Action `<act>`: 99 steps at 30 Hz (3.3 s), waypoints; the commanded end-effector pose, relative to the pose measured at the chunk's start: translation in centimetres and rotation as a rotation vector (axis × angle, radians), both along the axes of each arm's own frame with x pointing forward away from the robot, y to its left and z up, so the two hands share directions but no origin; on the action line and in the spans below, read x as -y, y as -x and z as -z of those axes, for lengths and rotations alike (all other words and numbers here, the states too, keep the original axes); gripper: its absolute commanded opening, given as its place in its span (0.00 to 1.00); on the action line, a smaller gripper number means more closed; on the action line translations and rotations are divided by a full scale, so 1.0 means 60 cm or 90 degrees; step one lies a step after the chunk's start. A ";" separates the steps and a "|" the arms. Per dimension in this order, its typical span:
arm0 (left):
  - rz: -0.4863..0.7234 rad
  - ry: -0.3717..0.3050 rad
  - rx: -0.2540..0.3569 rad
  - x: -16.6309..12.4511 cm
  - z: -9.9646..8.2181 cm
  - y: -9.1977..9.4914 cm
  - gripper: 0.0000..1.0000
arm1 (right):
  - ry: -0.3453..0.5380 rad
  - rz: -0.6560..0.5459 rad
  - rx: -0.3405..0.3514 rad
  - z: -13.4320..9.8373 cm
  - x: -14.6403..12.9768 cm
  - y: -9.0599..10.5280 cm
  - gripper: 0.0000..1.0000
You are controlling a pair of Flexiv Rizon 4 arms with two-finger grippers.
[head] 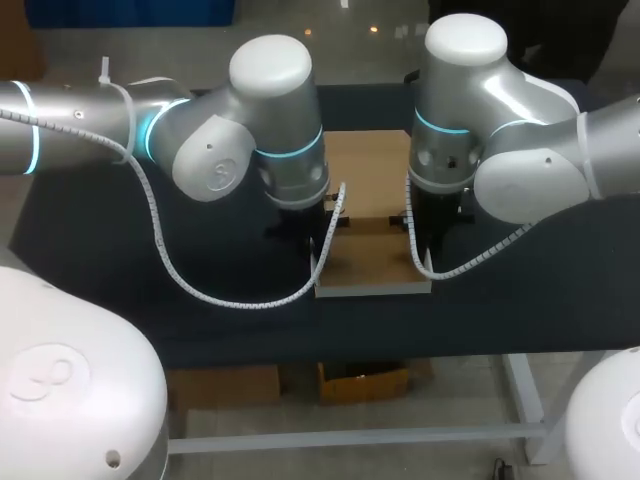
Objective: Assemble the packaging by folding the flat box into shape, placing the metal phone stand inside, and closing the box properly
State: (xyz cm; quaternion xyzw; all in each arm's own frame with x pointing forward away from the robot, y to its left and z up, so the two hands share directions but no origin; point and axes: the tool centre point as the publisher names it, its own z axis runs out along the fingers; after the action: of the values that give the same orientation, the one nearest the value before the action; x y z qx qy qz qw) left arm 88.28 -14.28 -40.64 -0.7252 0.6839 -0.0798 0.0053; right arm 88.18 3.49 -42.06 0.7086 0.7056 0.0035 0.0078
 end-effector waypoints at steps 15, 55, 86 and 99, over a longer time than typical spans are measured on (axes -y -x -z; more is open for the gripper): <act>-0.003 -0.023 -0.019 -0.003 0.009 -0.001 0.00 | 0.001 0.000 0.000 0.000 0.001 0.000 0.00; 0.022 -0.049 0.010 -0.024 -0.004 -0.006 0.00 | -0.118 -0.186 0.184 -0.107 0.048 0.059 1.00; 0.024 -0.050 -0.013 -0.041 -0.001 -0.014 0.00 | -0.220 -0.320 0.250 -0.143 0.109 0.090 1.00; 0.038 -0.054 -0.032 -0.044 0.001 -0.015 0.00 | -0.299 -0.496 0.270 -0.196 0.172 0.145 1.00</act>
State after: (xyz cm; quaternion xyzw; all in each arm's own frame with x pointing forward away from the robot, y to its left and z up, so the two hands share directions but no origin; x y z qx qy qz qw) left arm 88.82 -11.45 -40.68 -0.7061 0.7069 -0.0386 0.0164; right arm 81.05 -4.66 -32.71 0.3832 0.8788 0.2824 0.0342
